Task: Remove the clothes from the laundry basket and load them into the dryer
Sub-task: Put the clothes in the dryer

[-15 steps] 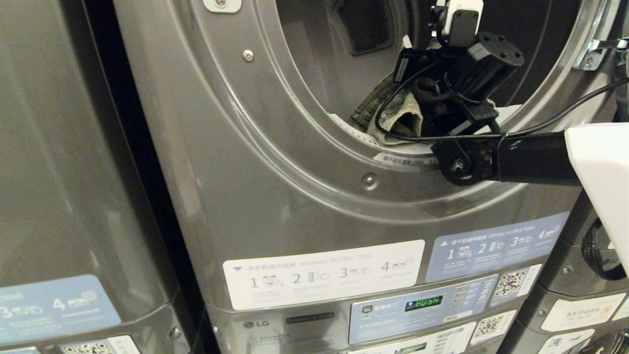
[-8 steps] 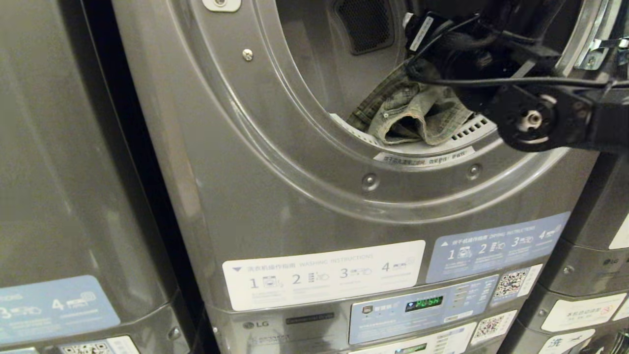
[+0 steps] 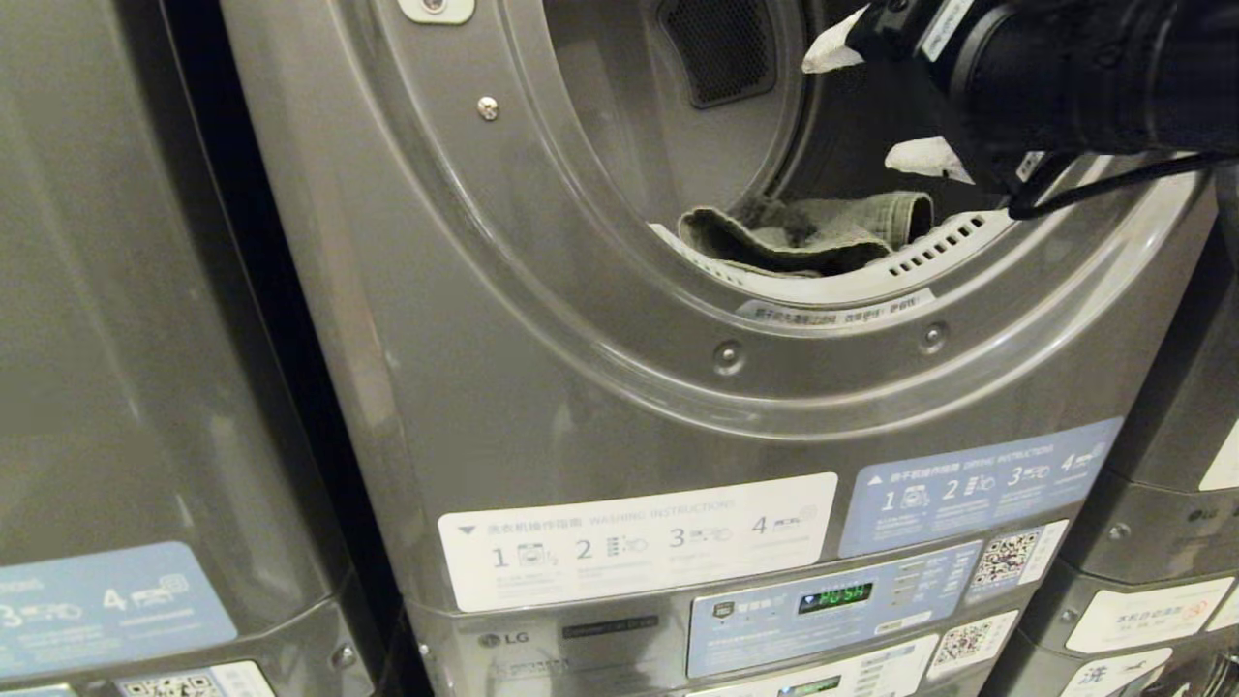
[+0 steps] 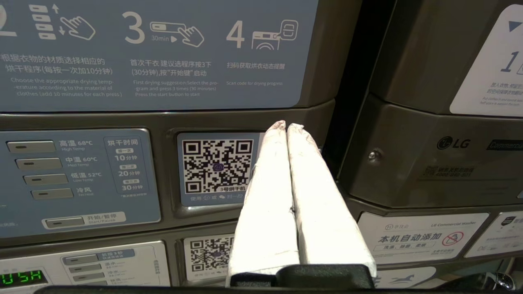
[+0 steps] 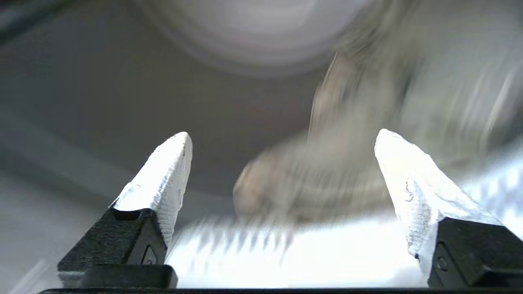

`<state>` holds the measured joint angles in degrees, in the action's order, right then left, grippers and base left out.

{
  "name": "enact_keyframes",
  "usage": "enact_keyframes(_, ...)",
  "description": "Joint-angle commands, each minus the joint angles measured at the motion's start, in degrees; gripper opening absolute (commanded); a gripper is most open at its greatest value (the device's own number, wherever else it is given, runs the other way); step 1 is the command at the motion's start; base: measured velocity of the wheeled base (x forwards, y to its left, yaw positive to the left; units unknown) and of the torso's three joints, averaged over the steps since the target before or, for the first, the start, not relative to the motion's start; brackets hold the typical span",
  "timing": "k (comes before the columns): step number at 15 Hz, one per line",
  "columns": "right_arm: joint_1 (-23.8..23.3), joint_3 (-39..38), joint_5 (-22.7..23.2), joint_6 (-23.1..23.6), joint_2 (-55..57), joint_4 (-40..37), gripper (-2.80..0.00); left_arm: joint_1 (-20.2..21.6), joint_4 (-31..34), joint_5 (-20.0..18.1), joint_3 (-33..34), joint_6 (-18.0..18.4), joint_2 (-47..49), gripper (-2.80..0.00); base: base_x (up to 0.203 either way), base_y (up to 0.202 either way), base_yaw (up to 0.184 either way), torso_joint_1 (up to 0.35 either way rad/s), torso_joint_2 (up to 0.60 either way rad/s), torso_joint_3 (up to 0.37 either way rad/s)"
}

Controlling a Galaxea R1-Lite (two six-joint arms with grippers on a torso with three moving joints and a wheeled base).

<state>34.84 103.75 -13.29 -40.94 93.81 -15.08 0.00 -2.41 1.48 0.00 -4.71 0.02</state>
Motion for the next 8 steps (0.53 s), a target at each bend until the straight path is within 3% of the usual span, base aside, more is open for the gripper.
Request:
enact_keyframes(1,0.2,-1.6,6.0,-3.7,-5.3,-3.4,0.00,0.0,0.0,0.0,0.8,0.0,0.0,-2.80,0.000,0.000,0.000,0.000,0.00,0.000)
enact_keyframes(4,0.2,-8.6,5.6,-2.3,-8.9,-3.8,0.00,0.0,0.0,0.0,0.8,0.0,0.0,-2.80,0.000,0.000,0.000,0.000,0.00,0.000)
enact_keyframes(7,0.7,-21.1,1.0,1.3,-17.3,-3.7,0.00,0.0,0.0,0.0,0.8,0.0,0.0,-2.80,0.000,0.000,0.000,0.000,0.00,0.000)
enact_keyframes(8,0.8,-26.2,-0.7,2.0,-21.4,-3.3,-1.37,0.0,0.0,0.0,0.8,0.0,0.0,-2.80,0.000,0.000,0.000,0.000,0.00,0.000)
